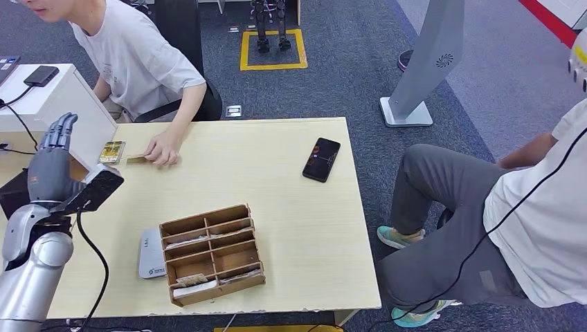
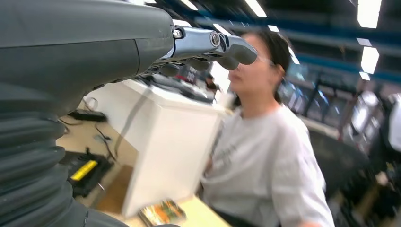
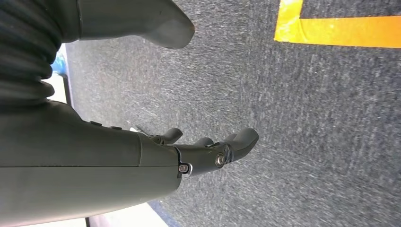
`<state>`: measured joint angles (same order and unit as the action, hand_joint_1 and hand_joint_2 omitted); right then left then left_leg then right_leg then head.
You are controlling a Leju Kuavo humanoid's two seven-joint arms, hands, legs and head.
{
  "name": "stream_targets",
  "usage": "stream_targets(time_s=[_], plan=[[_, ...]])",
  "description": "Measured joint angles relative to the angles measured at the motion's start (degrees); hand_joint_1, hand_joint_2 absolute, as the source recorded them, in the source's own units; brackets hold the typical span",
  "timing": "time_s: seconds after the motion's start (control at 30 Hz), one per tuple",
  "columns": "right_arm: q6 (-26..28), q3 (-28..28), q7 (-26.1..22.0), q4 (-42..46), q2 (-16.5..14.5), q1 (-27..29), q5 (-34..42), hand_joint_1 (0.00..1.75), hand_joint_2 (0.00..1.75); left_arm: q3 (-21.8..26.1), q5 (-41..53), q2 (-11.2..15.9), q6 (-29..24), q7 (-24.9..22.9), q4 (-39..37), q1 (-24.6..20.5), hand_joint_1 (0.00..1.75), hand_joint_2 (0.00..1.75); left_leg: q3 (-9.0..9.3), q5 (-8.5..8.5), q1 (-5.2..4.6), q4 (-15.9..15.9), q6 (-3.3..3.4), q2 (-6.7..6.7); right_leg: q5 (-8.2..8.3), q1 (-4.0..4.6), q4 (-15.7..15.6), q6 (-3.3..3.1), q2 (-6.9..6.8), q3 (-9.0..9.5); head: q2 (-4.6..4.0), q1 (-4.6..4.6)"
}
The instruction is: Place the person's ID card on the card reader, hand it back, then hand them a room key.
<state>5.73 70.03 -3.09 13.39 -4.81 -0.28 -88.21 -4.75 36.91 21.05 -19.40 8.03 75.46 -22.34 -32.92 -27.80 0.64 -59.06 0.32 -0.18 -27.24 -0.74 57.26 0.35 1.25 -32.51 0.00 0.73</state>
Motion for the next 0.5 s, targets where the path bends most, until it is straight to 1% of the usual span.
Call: stream_targets(time_s=[0.1, 0.17, 0.27, 0.4, 0.5], plan=[[0.0, 0.0, 0.5, 0.0, 0.0, 0.1, 0.0, 0.00, 1.75, 6.9, -2.1, 0.6, -7.1, 2.6, 2.1, 5.1, 0.00, 1.75, 0.03, -0.03, 0.00, 0.0, -0.02, 0.16, -0.03, 0.00, 0.0, -0.03, 0.15, -0.06, 0.00, 0.02], [0.1, 0.0, 0.8, -0.1, -0.1, 0.3, 0.0, 0.00, 1.75, 12.5, -5.6, 0.7, -9.5, 5.1, 3.7, 9.0, 0.00, 1.75, 0.05, -0.07, 0.00, 0.0, -0.05, 0.20, -0.07, 0.00, 0.0, -0.06, 0.18, -0.10, 0.00, 0.03], [0.2, 0.0, 0.9, -0.1, -0.1, 0.4, 0.0, 0.00, 1.75, 19.1, -8.3, 0.6, -9.9, 7.6, 5.6, 13.3, 0.00, 1.75, 0.03, -0.07, 0.00, 0.0, -0.06, 0.06, -0.14, 0.00, 0.0, -0.09, 0.07, -0.11, 0.00, 0.02], [0.2, 0.0, 1.1, -0.1, -0.3, 0.3, 0.0, 0.00, 1.75, 24.5, -10.4, 0.1, -10.3, 7.5, 7.5, 17.0, 0.00, 1.75, 0.02, -0.09, 0.00, 0.1, -0.08, -0.03, -0.15, 0.00, 0.0, -0.12, -0.02, 0.03, 0.00, 0.01], [0.2, 0.0, 1.6, -0.1, -0.4, 0.5, 0.0, 0.00, 1.75, 31.0, -16.1, -0.7, -9.7, 8.3, 8.8, 21.1, 0.00, 1.75, 0.12, -0.16, 0.00, 0.1, -0.16, 0.18, -0.15, 0.00, 0.1, -0.14, 0.17, 0.03, 0.00, 0.02]])
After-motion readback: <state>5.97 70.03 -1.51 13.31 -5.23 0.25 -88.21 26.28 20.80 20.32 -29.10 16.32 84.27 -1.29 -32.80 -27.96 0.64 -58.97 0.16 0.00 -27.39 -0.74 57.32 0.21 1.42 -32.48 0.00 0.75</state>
